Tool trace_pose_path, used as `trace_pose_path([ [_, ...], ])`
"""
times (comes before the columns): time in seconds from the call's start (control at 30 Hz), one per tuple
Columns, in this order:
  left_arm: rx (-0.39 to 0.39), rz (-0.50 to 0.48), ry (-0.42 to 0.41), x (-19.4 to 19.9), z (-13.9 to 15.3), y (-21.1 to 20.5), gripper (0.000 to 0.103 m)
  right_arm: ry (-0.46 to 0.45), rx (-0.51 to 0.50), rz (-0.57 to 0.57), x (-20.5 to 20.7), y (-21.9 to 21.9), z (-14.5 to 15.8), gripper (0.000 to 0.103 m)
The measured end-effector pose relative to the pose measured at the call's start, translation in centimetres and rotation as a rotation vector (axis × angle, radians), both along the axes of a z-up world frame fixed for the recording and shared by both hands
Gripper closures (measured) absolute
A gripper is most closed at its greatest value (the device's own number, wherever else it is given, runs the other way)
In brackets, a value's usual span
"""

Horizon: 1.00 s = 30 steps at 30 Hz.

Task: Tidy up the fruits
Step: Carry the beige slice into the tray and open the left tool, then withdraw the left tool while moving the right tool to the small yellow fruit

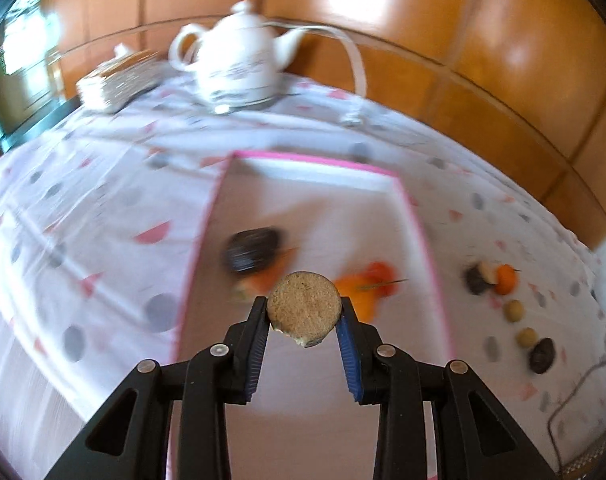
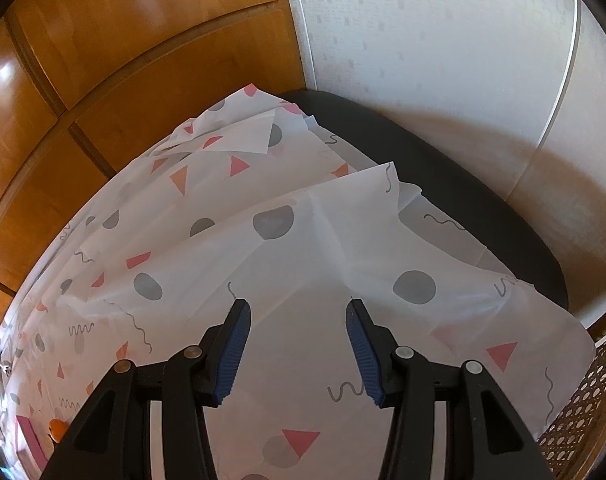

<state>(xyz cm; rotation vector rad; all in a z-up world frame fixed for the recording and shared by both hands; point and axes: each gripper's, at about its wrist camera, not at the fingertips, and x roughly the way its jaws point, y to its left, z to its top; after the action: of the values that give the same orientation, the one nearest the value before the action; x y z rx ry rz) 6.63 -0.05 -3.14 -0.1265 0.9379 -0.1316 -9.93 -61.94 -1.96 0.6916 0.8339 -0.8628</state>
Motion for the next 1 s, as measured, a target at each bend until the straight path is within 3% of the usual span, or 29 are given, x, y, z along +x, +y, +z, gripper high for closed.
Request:
trace_pose_path([
  [0.1,-0.012,0.057,0.038,0.0,-1.5,2.3,0.069,0.005,0.000,-0.001,0.0,0.1,0.0,0.053],
  [0.33,0.009,0.060,0.064,0.2,-3.3,2.6,0.069,0.029,-0.010,-0.003,0.2,0.3,-0.2,0.053],
  [0.73,0.028,0.058,0.044,-0.8,-3.2,2.2,0.067,0.080,-0.015,0.050,1.3,1.0,-0.8,0.053],
  [1.0,0.039,0.055,0.010,-1.7,-2.2,2.2,0.058,0.083,-0.026,0.218,3.6,3.3,-0.9,0.053],
])
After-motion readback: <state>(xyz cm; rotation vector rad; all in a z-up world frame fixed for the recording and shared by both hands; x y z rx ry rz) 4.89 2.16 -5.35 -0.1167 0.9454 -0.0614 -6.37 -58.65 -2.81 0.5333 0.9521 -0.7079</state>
